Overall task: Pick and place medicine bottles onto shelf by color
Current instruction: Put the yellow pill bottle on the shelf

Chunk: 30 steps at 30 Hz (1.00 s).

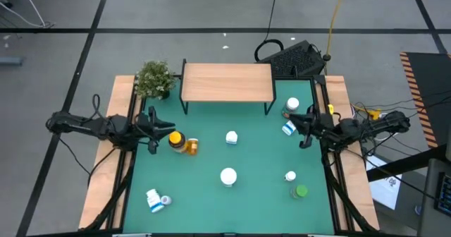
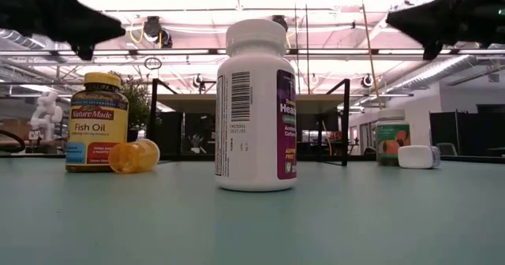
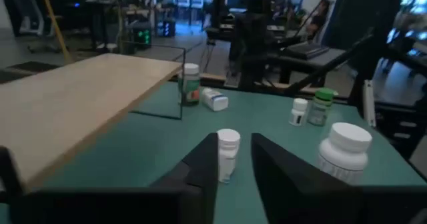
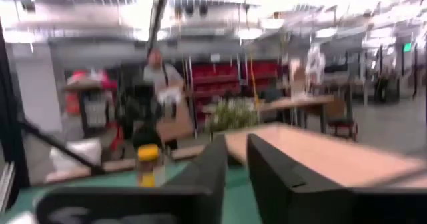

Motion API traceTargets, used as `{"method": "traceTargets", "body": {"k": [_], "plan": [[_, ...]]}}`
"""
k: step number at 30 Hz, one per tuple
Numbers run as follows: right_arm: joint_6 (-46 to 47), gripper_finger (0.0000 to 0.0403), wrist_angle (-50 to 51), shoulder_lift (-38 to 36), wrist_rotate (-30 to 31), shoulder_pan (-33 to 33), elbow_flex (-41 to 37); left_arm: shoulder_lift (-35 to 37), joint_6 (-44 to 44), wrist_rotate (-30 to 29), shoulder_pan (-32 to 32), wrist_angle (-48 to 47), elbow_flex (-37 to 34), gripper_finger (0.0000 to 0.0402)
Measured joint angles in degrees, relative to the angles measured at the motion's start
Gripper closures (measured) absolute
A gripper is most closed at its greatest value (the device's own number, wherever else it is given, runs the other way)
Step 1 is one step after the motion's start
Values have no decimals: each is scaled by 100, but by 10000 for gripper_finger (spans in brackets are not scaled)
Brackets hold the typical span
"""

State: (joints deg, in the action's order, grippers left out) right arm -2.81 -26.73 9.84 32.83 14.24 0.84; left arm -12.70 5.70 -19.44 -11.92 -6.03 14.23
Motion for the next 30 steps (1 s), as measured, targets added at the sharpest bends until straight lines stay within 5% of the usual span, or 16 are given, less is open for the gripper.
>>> {"method": "traceTargets", "body": {"k": [7, 11, 19, 30], "plan": [[683, 186, 171, 490, 420, 0, 0, -1293, -300, -170, -173, -406, 1167, 180], [1233, 141, 187, 695, 586, -2, 0, -2221, -409, -240, -173, -1056, 1917, 140], [1852, 139, 229, 1091, 158, 9, 0, -3449, 1043, -314, -171, -2482, 2637, 112], [2005, 140, -24, 1466, 485, 4, 0, -3944, 2580, -309, -167, -3956, 2637, 54]]}}
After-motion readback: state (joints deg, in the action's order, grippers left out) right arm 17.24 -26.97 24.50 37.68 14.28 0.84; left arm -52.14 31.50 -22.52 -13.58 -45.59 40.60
